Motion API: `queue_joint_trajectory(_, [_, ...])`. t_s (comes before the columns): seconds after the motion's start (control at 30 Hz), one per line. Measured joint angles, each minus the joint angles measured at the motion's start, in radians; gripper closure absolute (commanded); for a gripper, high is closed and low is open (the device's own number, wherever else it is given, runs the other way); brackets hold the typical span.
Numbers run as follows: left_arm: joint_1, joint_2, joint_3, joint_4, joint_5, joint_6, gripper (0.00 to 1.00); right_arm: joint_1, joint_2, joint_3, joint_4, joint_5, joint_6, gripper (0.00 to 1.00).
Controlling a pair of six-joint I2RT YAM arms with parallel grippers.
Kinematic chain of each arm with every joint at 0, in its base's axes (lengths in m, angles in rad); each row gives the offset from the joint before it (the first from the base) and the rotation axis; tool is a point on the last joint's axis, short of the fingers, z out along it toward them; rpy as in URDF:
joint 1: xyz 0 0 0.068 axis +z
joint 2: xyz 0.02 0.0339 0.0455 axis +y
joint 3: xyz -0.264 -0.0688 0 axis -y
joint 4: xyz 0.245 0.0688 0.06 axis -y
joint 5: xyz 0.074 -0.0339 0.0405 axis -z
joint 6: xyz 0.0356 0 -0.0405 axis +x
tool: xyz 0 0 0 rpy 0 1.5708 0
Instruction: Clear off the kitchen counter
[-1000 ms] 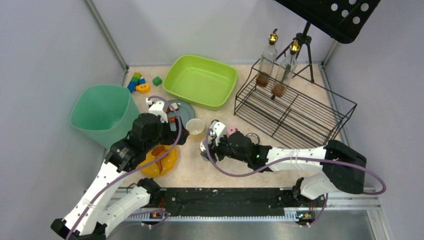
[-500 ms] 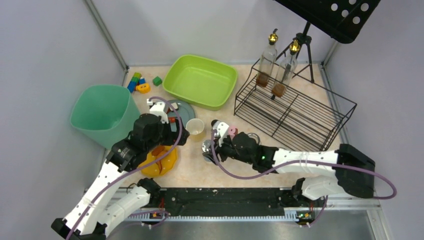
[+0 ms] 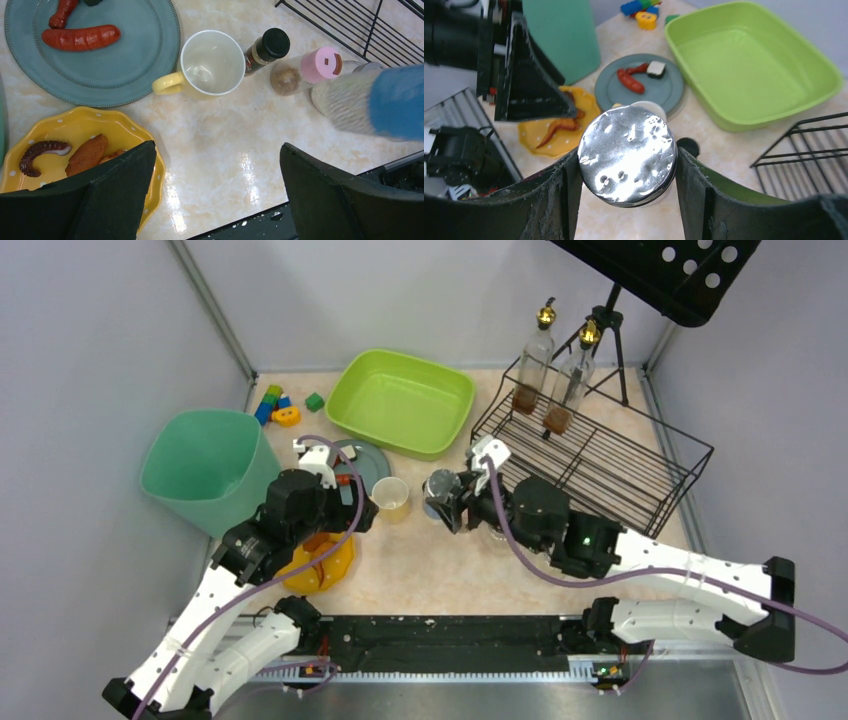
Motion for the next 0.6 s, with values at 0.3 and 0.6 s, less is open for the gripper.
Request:
queue_joint_trajectory(0.3, [0.0,0.0,-0.003,0.001,0.003,0.0,0.02,-0.002,-0.071,0.236,-0.201,0.291,-0.123,0.78])
queue_joint_trajectory(0.6, [0.0,0.0,-0.005,0.003,0.011,0.003,0.02,-0.273,-0.063,0.394,-0.334,0.355,-0.185,0.81])
